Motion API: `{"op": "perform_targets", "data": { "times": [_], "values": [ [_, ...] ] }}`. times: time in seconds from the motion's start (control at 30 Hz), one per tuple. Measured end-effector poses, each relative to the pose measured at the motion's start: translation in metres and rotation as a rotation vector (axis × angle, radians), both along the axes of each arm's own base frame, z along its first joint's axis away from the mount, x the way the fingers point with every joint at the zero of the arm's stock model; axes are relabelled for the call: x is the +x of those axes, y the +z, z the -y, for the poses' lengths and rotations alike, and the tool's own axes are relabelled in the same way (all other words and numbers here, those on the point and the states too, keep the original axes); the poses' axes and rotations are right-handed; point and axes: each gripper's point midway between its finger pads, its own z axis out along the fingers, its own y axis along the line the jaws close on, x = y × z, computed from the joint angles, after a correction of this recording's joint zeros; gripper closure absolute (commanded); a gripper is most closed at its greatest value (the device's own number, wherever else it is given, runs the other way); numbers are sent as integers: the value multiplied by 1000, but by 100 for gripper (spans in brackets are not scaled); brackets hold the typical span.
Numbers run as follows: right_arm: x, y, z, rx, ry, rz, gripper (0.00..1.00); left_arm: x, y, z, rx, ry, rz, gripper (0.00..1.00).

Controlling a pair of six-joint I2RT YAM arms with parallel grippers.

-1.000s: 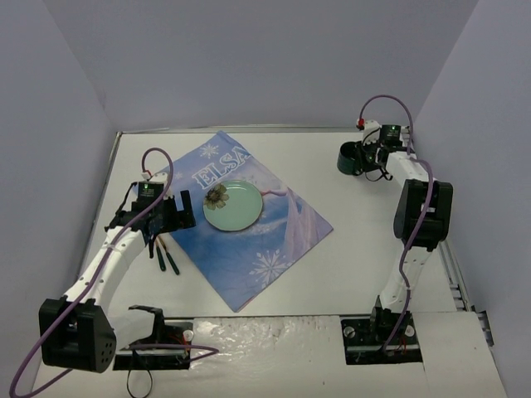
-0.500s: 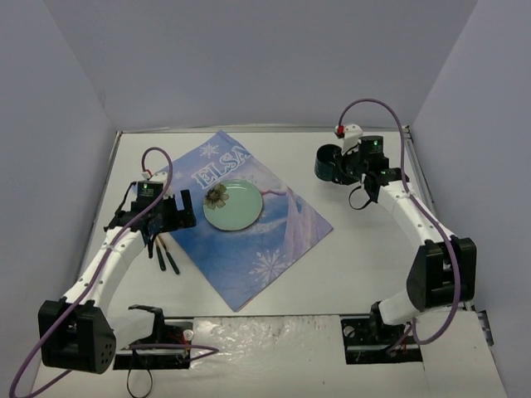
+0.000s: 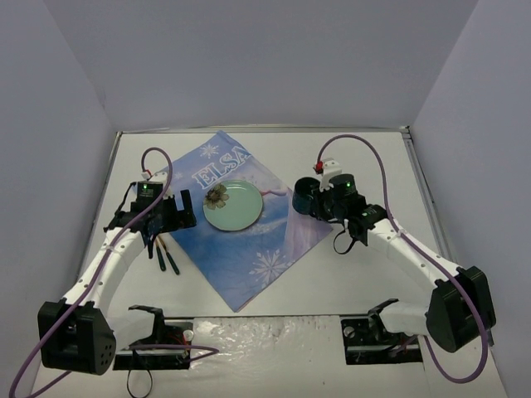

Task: Set the dinner table for one person

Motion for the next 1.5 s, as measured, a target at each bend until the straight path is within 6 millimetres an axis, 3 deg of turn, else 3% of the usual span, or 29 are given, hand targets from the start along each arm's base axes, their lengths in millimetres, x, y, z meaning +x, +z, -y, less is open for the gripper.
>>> {"op": "perform_targets", "data": {
  "times": [0.13,0.27,0.53,0.87,1.33,1.4,1.47,1.5],
  "values": [
    [-17,-28,-2,-13,-22,-50,100,0,0,0,2,1,0,3],
    [-26,-41,-5,-23,-38,-60,100,0,0,-1,3,3,0,3],
    [-30,-44,-17,-18,-51,-18,100,0,1,-3,11,10,6,3],
    [-41,-66,-2,-44,-128,-12,100,0,1,-3,14,13,7,3],
    [-43,-68,-4,26,-190,2,100,1,1,-4,18,16,7,3],
    [-43,-68,-4,32,-199,1,92,1,1,-4,18,17,7,3],
    [-44,-68,-5,36,-205,0,76,1,1,-4,18,17,7,3],
    [-44,-68,-5,39,-209,0,76,1,1,-4,18,17,7,3]
  ]
}}
